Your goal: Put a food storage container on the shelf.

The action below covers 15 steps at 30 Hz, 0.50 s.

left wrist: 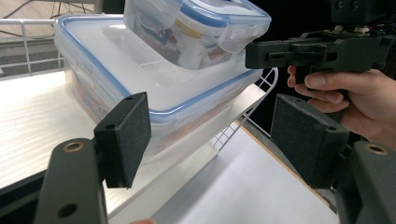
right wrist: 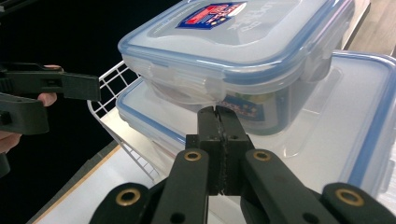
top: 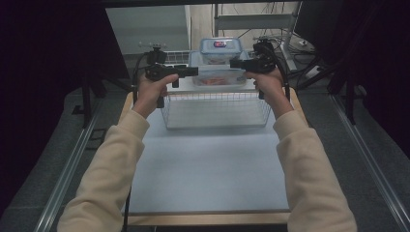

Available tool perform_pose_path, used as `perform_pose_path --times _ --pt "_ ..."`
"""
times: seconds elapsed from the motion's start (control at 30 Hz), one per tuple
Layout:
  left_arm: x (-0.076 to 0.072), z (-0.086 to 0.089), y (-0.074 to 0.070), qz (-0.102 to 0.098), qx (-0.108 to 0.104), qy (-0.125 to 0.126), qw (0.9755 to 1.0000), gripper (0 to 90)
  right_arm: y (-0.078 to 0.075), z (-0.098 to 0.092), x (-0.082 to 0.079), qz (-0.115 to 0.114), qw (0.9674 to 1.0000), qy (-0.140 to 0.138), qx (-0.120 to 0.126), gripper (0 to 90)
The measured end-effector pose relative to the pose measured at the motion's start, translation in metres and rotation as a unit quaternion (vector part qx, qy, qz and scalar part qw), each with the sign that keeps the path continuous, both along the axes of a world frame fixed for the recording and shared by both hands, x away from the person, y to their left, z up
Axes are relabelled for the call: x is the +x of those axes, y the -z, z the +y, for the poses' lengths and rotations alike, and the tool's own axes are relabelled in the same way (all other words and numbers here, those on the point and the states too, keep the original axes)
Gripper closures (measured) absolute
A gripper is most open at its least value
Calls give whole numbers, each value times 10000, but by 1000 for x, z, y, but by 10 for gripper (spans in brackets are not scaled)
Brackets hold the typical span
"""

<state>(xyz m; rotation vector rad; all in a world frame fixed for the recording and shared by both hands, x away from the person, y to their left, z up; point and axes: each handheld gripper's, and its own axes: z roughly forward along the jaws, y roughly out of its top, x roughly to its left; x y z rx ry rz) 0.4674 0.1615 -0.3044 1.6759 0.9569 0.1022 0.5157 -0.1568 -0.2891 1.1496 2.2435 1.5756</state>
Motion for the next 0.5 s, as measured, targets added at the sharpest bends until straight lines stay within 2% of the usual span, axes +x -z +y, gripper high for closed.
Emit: perform_pose_path --times 0.17,0.33,0.47,0.5 --pt "-2 1 1 -1 5 4 10000 285 -3 -2 -6 -50 10000 -43 40 900" --pt "-8 3 6 -5 44 77 10000 285 -6 -10 -20 -114 9997 -142 135 899" --pt "-18 8 13 27 -28 121 9999 285 0 -21 -36 -117 9993 -275 229 899" --pt "-18 8 13 27 -28 121 9999 285 0 -21 -36 -117 9993 -275 229 899"
